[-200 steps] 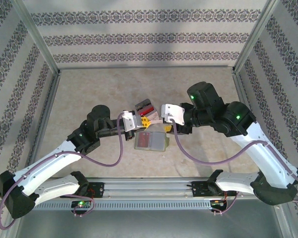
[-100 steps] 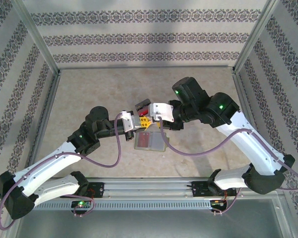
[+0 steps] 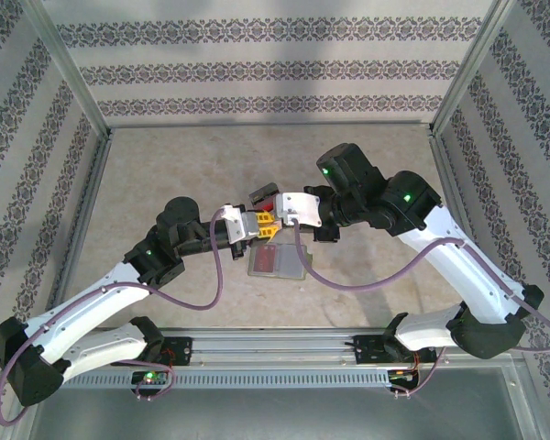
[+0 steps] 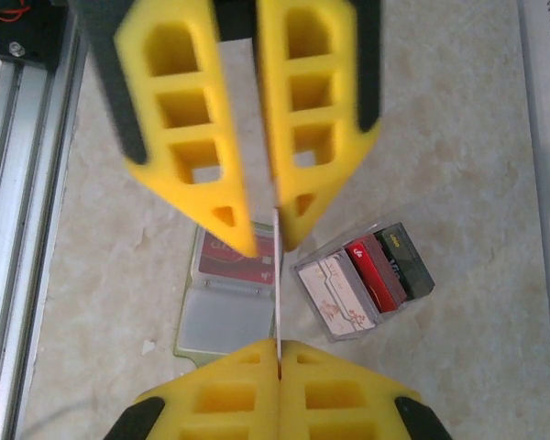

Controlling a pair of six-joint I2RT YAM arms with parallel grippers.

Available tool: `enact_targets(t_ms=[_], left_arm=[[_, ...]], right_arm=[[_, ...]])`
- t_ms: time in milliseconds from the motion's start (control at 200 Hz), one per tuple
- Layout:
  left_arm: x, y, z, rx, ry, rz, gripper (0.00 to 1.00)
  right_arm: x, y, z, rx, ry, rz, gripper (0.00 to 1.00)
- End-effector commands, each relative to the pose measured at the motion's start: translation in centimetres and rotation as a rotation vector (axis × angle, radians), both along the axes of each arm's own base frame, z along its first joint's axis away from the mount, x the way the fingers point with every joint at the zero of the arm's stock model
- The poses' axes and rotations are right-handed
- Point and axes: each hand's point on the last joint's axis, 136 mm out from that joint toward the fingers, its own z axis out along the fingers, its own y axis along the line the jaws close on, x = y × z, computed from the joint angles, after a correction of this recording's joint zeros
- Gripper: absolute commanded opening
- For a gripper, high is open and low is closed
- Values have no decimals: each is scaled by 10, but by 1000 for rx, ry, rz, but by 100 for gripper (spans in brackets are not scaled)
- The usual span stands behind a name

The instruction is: Take the credit cards out of the card holder

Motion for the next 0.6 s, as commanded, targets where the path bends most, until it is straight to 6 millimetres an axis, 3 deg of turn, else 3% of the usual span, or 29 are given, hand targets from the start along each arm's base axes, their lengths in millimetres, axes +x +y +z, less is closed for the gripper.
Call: enact_targets(t_ms=[0,85,175,410,595], left_arm=[[-4,4,9,-33,-30,15,34],[-4,10,5,-24,-15,45,44],[-3,20,-2,-7,7,96,47],[-1,60,-23,42,75,289,48],[-4,88,-38,33,129,408,48]], right_arm=[[1,-2,-5,-29,-10,1,0],[4,-3,-10,-40,-10,1,0],[7,-4,-19,-49,-1,11,0],[26,-11,-65,-164,-40,97,0],[52,-2,-82,-227,-85,132,0]])
